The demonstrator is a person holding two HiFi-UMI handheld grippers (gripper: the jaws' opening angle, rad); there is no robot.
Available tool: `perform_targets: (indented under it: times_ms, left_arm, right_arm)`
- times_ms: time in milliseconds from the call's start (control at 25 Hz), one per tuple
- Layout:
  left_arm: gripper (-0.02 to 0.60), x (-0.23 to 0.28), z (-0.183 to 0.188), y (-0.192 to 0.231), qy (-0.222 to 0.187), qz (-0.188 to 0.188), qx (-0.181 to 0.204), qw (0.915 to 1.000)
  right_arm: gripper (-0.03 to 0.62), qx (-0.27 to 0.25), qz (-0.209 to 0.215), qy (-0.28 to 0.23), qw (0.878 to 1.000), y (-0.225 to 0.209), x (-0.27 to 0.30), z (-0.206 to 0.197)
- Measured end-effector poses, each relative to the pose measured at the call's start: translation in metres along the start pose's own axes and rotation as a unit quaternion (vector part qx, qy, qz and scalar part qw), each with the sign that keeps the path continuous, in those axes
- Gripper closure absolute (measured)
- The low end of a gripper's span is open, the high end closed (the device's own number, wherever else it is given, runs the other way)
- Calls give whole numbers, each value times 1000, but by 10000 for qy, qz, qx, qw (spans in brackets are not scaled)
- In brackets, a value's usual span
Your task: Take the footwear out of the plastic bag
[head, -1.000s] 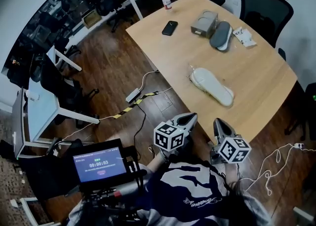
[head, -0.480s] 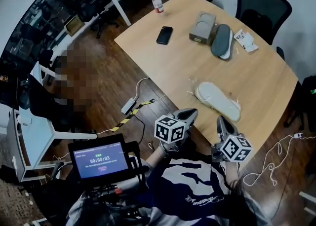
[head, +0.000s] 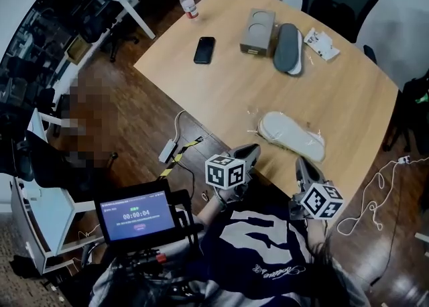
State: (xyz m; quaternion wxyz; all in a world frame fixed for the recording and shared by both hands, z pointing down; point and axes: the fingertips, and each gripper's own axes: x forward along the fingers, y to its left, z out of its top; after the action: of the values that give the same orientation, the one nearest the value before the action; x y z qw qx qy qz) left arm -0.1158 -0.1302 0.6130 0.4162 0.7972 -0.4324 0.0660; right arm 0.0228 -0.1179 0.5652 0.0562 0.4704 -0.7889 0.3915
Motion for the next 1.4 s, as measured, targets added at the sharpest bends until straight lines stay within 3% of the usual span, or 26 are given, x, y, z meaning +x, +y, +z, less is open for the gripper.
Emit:
perform_targets:
  times_ms: [160,400,480,640,760,920,1000,1240,1280,1400]
  left_arm:
    - [514,5,-5,6,125,19,-205,9997]
    - [449,22,-7,19,120,131,-922,9956]
    - [448,21,-2,24,7,156,-1216,9925]
    - [373,20,5,33,-228,158,-1943,9805]
    - [373,17,10,40,-431,186,-2347,9709]
    - [374,14,15,50,-585,351,-2553,9644]
    - [374,17,15,52,-570,399,-2603,9630]
    - [379,27,19,57,-568,535,-2744,9585]
    - [400,28,20,57,-531,560,-2702,9597]
    - [539,34,18,61,-374,644,-2508,9652]
  right_arm:
    - [600,81,-63,7,9999,-8,-1,0]
    - [600,165,-67,11,9998,-24,-3,14]
    - [600,187,-85,-20,9998,-25,-9,19]
    - [600,283,-241,-117,9992,-36,-24,30]
    - [600,378,-433,-137,9983,-50,-35,33]
    - [600,597,-514,-17,9969,-65,-47,23]
    - [481,658,-365,157,9970,-71,-49,15]
    - [421,302,-226,663,9971,-96,-51,-3]
    - [416,187,-146,768,9968,-98,-50,-5]
    - [395,-31,140,1045,9944,-106,-41,-13]
